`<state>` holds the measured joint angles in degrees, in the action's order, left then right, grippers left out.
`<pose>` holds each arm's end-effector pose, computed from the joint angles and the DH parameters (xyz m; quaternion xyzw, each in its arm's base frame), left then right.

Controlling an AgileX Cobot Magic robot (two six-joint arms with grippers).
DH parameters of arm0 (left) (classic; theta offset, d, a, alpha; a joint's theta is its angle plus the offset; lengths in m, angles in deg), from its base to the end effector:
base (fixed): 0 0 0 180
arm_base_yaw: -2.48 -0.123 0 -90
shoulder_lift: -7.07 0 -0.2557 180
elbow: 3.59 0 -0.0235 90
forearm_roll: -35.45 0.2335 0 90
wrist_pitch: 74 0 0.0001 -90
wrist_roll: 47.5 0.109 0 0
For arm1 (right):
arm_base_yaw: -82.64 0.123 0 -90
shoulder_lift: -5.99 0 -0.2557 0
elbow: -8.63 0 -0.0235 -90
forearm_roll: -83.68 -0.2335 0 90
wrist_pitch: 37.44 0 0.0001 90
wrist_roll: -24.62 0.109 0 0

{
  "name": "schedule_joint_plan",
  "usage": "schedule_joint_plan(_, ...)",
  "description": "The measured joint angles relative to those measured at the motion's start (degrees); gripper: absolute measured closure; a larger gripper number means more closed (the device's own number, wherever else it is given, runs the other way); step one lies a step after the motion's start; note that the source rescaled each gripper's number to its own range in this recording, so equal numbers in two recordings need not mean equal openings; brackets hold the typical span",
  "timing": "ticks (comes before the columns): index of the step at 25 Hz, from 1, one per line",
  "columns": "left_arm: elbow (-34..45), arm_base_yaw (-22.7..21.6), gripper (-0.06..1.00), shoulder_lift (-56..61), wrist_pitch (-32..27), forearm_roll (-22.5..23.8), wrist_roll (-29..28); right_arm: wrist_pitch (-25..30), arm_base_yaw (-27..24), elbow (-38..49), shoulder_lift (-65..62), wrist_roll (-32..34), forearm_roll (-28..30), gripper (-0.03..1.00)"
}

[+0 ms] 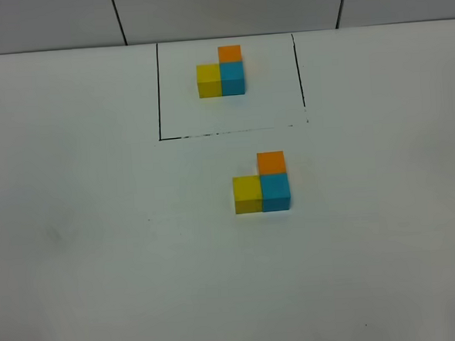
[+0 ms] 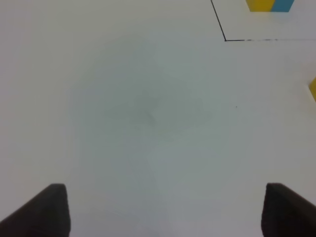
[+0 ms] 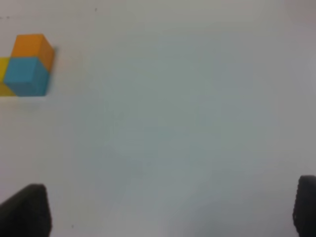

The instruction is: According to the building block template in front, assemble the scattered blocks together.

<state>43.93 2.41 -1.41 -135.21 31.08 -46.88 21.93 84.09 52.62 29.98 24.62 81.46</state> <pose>0.0243 -0.0073 0.2611 0.0058 0.8530 -0.0350 0.5208 0.0605 0.0052 0.2702 -0.0099 0.8961 0.0249 0.4431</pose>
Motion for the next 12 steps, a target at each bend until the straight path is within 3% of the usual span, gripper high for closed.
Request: schedule_joint_plan(12,0.0,0.0,0.28,0.0,0.0,0.0,0.1,0.4,0.0,3.6,-9.9,0.0,0.1,0.0)
